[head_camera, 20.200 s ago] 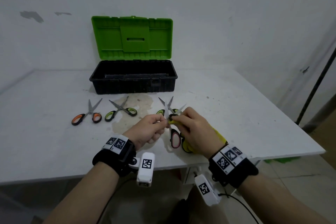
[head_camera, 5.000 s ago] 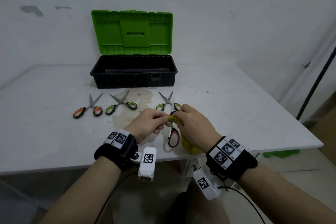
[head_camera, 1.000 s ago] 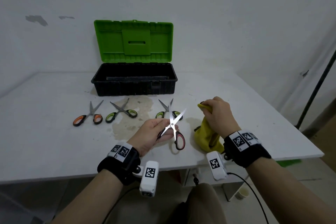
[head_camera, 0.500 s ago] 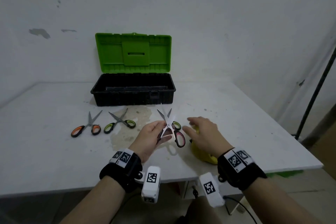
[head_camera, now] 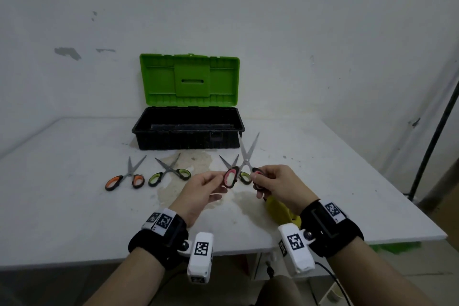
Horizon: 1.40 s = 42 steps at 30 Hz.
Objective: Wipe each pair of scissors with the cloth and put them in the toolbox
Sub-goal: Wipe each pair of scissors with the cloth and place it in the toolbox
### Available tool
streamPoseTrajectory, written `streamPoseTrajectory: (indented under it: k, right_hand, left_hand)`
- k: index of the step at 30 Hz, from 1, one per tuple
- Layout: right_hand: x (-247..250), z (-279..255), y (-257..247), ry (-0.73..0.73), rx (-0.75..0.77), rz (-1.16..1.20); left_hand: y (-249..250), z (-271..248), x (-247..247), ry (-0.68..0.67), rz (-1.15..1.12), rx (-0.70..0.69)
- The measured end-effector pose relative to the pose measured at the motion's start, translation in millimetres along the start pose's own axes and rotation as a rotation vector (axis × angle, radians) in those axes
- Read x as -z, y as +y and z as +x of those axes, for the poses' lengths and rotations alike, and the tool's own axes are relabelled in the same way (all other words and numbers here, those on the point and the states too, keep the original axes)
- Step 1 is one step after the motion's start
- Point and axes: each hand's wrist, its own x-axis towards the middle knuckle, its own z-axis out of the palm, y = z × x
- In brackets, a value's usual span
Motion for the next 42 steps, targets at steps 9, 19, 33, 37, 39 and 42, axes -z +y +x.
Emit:
streamPoseTrajectory:
  k: [9, 19, 33, 37, 39, 42]
  right_hand:
    - [-14.4, 10.1, 2.9, 0.003, 0.027, 0.028]
    - [-38.3, 20.8, 6.9, 0.106, 0.032, 0.139]
    - [-56.4, 98.7, -53.4, 0.405, 0.244, -0.404]
    - [-40.4, 147.5, -74.5, 0.431, 0.142, -0.480]
    - [-32.9, 179.0, -81.0, 0.419, 0.061, -0.540]
    - [-32.7, 220.4, -85.9, 0.397, -0.057, -0.661]
  left_hand:
    - [-0.1, 2.0, -1.4, -0.015, -0.020, 0.017]
    - [-5.3, 7.0, -11.6, 0.081, -0.097, -0.005]
    - [64.3, 70.4, 15.6, 0.150, 0.075, -0.179]
    - [87.2, 100.1, 64.8, 0.258, 0.173, -0.231]
    - [92.9, 116.6, 101.9, 0.318, 0.237, -0.239]
    - [95.3, 144.8, 159.4, 0.428, 0.305, -0.249]
